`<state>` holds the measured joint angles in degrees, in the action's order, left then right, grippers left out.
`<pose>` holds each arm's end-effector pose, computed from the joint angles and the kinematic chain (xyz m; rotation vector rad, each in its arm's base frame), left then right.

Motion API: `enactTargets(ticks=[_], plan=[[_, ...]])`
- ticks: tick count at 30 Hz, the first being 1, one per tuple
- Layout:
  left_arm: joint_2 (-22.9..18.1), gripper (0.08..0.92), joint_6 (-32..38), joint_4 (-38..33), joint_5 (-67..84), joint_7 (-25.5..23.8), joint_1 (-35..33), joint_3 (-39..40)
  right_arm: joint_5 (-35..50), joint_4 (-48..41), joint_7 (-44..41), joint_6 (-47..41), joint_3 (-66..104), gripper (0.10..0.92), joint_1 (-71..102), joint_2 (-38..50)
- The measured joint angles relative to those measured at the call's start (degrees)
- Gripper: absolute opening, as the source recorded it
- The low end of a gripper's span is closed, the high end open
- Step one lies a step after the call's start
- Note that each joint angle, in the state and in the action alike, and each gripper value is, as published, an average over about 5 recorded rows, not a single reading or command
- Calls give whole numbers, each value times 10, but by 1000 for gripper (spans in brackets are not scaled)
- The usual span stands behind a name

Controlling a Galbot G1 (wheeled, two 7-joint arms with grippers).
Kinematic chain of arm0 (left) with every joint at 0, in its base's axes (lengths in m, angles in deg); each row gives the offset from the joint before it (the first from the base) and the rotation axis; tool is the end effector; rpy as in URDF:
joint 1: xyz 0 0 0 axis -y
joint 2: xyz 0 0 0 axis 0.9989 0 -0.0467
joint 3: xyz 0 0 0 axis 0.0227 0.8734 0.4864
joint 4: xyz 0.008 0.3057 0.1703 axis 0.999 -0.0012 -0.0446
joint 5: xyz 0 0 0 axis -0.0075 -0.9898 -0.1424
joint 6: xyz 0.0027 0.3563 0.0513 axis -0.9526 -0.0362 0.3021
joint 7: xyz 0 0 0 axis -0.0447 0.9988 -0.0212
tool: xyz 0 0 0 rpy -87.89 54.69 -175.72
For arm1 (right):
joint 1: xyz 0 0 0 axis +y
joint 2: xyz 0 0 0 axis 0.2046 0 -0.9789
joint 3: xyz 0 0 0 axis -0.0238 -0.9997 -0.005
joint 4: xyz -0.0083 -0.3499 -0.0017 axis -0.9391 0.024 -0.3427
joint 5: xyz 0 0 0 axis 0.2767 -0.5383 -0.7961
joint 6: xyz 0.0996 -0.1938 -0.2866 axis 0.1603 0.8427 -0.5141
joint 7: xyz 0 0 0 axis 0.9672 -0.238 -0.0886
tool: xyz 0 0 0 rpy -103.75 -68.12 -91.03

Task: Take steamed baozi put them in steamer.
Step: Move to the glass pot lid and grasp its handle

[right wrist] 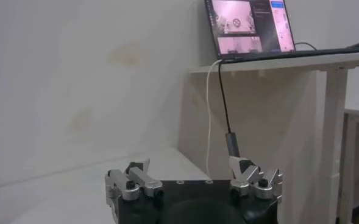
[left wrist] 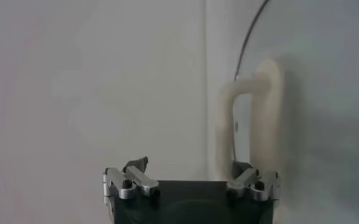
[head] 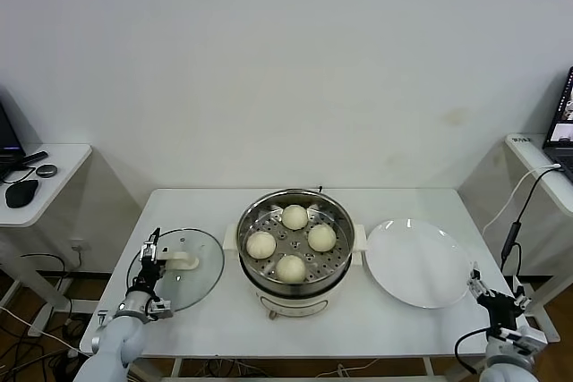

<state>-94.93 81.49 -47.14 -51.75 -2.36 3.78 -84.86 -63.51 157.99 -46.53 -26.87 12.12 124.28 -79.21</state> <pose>0.3413 0.1722 -0.4472 -0.0558 -2.1079 -2.1890 0.2102 -0.1806 -0.3605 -0.6220 -2.9757 -0.1564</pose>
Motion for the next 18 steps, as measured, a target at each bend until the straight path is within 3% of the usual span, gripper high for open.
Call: enactTargets(ticks=[18], plan=[[-3, 282, -5, 5, 25, -6, 3, 8, -3, 7, -1, -3, 3, 823, 2, 2]])
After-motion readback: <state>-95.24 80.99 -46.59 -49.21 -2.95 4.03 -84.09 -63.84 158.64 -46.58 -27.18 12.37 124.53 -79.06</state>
